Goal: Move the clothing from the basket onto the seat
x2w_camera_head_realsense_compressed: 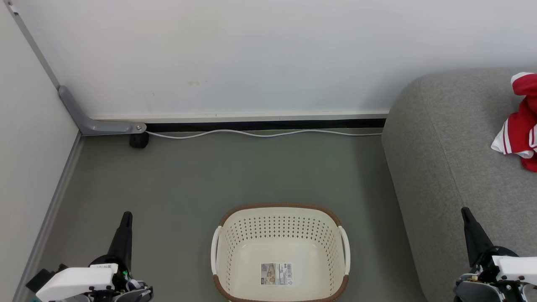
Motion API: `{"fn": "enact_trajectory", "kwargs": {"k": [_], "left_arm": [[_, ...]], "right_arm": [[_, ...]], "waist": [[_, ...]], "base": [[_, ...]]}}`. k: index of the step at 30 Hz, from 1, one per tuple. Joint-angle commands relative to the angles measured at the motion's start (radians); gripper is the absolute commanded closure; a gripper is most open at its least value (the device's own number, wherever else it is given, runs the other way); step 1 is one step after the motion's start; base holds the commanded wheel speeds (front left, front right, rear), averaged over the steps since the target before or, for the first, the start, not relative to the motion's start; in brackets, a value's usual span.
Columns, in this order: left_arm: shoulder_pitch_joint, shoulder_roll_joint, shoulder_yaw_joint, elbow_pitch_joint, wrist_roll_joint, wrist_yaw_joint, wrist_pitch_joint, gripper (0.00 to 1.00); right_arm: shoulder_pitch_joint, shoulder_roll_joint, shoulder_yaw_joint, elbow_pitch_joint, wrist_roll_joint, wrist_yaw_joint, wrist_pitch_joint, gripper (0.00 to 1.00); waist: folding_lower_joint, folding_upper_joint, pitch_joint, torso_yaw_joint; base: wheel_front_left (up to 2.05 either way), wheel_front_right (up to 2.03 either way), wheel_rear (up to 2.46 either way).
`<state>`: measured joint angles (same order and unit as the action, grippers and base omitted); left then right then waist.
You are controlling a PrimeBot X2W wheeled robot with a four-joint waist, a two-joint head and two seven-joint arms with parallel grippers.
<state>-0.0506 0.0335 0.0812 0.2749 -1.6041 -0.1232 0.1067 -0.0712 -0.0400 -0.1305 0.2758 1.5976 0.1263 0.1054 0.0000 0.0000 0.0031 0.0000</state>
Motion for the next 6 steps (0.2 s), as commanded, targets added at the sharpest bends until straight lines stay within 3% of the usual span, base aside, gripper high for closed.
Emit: {"fn": "enact_trajectory", "kwargs": {"k": [1,6], "left_arm": [[-0.057,0.017,0.032,-0.03,-0.005,-0.007,0.006,1.0],[-0.057,0.017,0.032,-0.03,-0.005,-0.007,0.006,1.0]], "right_arm": [[-0.037,-0.01,0.017,-0.031,0.011,0.004,0.008,1.0],[-0.037,-0.01,0.017,-0.031,0.011,0.004,0.008,1.0]], "waist": [[0.0,0.0,0.0,0.0],[0.0,0.0,0.0,0.0]], "base": [[0.0,0.0,0.0],[0.0,0.0,0.0]]}}
